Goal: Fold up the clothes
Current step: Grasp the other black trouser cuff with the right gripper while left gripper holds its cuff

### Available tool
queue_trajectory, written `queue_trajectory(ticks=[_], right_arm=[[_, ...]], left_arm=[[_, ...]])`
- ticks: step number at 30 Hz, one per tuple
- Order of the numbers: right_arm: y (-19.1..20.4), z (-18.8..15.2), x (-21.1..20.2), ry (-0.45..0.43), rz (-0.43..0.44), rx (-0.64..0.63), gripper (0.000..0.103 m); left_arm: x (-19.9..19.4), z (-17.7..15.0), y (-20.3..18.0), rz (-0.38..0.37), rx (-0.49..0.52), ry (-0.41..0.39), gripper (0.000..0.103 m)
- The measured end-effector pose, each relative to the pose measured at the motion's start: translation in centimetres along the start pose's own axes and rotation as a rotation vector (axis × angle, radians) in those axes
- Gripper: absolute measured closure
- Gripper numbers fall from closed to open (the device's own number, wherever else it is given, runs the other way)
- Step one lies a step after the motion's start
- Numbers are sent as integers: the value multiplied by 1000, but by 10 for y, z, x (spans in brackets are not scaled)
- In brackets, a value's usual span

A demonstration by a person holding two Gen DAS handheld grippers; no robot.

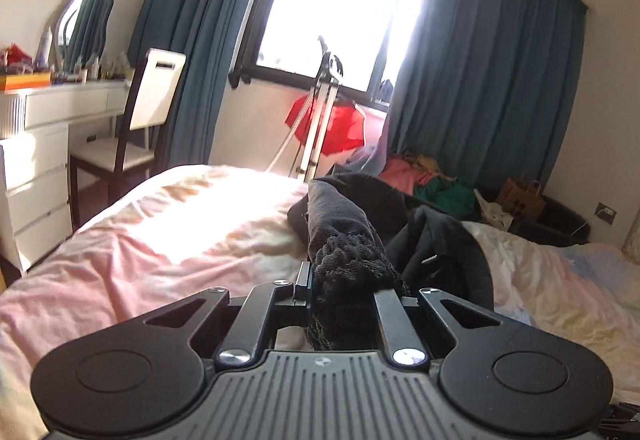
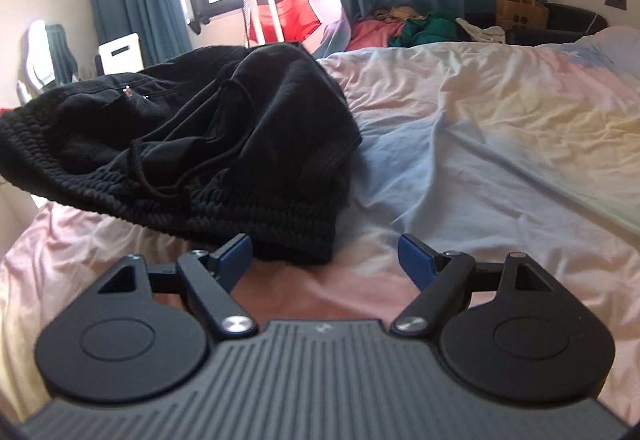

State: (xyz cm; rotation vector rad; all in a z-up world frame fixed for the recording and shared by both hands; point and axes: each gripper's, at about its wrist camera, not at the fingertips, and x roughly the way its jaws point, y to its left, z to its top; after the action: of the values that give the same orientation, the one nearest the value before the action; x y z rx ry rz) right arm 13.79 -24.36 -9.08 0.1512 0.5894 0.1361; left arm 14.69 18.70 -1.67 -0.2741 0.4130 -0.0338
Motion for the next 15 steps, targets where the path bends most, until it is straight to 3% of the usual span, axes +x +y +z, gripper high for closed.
queue_trajectory(ticks=[6,10,15], right_arm=[[16,-6,30,50,-8,-45,31],[19,-11,57,110,-27,-62,46],[14,-6,63,51,7,22,49]], left_arm=[[29,-12,61,13,-125,62,92],[42,-22,71,32,-162,81,92],[50,-22,78,36,-198,98,92]])
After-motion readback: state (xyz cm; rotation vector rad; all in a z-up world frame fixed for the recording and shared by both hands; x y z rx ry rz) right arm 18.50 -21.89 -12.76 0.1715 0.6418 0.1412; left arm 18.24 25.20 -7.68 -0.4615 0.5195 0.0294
